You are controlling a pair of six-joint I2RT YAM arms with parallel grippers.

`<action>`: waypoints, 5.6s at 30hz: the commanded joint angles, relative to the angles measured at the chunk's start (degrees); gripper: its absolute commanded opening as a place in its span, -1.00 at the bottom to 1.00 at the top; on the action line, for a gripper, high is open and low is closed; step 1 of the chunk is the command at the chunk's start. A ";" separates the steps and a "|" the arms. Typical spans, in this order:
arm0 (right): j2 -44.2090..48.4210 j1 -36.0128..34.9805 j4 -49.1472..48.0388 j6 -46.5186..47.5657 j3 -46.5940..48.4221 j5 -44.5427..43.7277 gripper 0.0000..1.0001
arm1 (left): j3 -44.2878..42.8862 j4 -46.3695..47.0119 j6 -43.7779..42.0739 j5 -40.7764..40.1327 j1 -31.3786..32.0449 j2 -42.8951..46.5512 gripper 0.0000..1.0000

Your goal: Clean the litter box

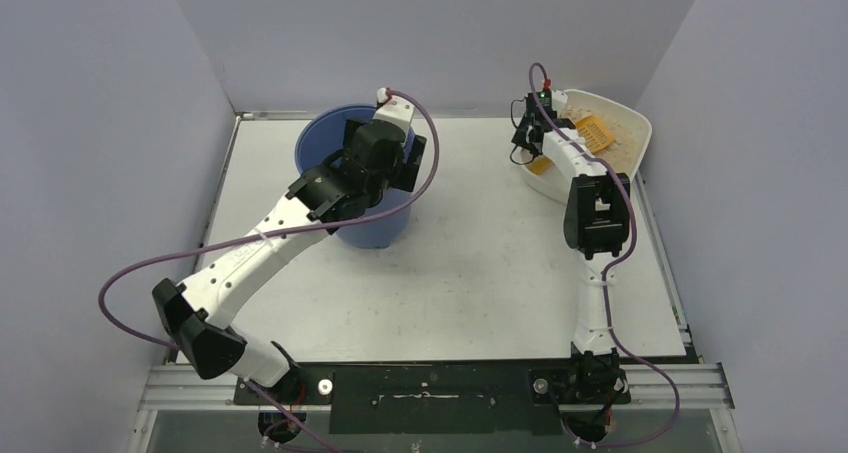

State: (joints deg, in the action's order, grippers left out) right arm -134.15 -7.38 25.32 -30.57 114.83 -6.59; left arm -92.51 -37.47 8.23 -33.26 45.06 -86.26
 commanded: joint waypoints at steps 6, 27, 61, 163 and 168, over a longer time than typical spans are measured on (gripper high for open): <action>3.47 -2.27 -0.46 1.85 -2.28 -2.72 -0.86 | 10.48 7.77 -1.41 -2.42 0.29 13.84 0.71; 22.77 -16.71 -6.65 3.14 -28.52 -4.35 -1.00 | 24.77 15.38 -2.21 -5.53 0.27 23.27 0.74; 56.38 -42.69 -7.61 3.76 -65.82 -8.76 -1.00 | 31.25 21.51 -3.31 -9.09 0.12 31.84 0.76; 83.60 -43.30 -15.99 22.97 -73.10 -9.41 -1.00 | 19.29 10.58 2.43 7.98 0.33 30.45 0.83; 84.12 -47.73 -17.12 29.09 -73.10 -7.68 -1.00 | 19.25 8.31 5.36 12.45 0.36 32.05 0.86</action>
State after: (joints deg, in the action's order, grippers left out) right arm -50.65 -51.94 12.29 -8.86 42.09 -17.32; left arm -71.05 -25.91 10.46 -26.24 45.23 -55.27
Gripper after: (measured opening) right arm 0.242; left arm 0.925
